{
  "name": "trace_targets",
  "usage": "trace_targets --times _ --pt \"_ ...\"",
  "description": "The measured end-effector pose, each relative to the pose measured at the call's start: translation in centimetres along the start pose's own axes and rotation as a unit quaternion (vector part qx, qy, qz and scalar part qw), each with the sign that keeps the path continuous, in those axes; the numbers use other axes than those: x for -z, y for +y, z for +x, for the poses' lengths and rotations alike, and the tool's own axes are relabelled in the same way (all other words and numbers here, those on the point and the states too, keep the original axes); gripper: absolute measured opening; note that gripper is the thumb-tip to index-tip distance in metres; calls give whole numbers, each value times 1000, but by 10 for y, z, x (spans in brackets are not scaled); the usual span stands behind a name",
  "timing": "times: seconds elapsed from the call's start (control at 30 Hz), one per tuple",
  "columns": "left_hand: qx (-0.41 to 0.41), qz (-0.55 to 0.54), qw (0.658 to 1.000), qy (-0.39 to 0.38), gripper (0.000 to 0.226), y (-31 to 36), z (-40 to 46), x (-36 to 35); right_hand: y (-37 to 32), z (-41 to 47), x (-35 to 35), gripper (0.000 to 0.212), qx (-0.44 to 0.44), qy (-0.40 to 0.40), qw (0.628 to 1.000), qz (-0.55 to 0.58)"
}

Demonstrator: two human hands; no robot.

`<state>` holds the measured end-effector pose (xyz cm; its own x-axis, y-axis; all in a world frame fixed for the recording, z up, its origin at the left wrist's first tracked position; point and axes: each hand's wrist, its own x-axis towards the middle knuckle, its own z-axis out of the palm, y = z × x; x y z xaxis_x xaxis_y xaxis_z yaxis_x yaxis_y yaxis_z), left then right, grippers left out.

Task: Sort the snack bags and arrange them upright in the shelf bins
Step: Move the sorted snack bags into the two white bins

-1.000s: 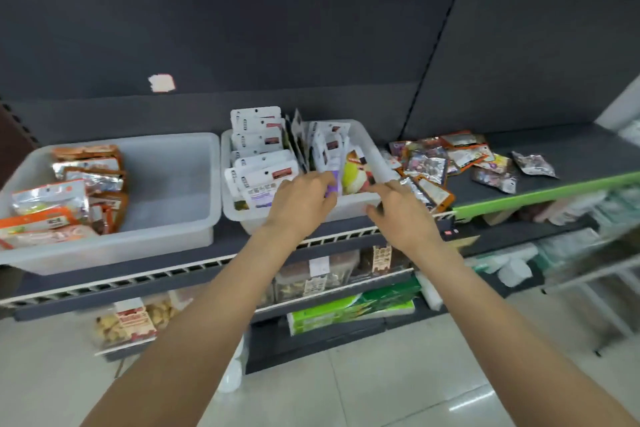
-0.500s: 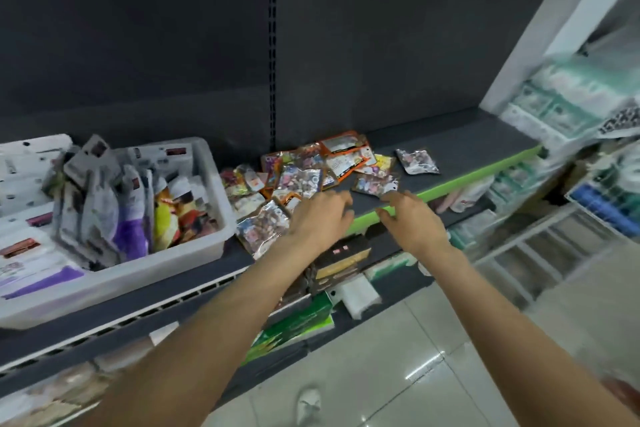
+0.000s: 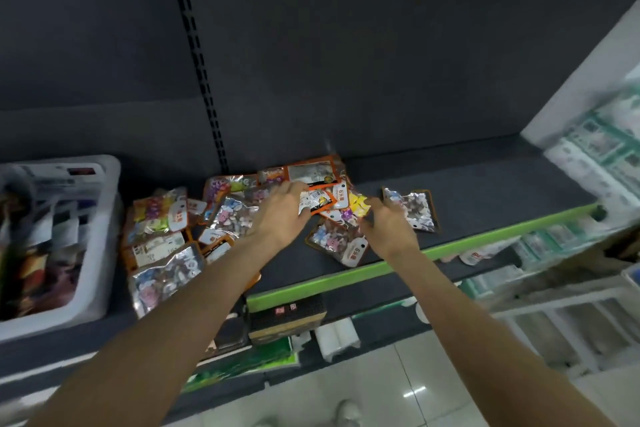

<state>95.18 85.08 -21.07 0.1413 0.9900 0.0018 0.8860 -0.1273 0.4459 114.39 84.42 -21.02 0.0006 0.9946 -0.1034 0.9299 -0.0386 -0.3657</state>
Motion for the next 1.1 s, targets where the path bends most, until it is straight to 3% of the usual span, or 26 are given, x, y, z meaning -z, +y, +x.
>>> trace_targets --times 0.1,0.2,0.3,0.47,0.57,0.73,0.8,0.97,1.1 --pt "40 27 999 -8 60 0 24 -25 18 31 -14 42 32 -36 999 -24" --pt "60 53 996 -41 72 -1 42 -42 36 56 -29 59 74 -78 994 -34" --pt "62 85 992 -62 79 -5 45 -54 51 72 -37 68 128 -125 978 -109" --pt "75 146 986 -8 71 -4 25 -67 76 83 -27 68 137 -68 968 -199" --pt "85 153 984 30 59 1 20 -67 90 92 -18 67 111 -48 977 -177" --pt "114 43 988 92 50 7 54 -57 88 113 -15 74 148 -106 983 -14" --pt "127 3 990 68 56 4 75 -53 81 126 -16 83 168 -121 978 -12" --pt "179 37 977 -111 95 -10 99 -49 70 149 -16 91 198 -189 956 -103" --pt "199 85 973 -78 102 -10 99 -51 69 156 -5 82 228 -143 943 -197"
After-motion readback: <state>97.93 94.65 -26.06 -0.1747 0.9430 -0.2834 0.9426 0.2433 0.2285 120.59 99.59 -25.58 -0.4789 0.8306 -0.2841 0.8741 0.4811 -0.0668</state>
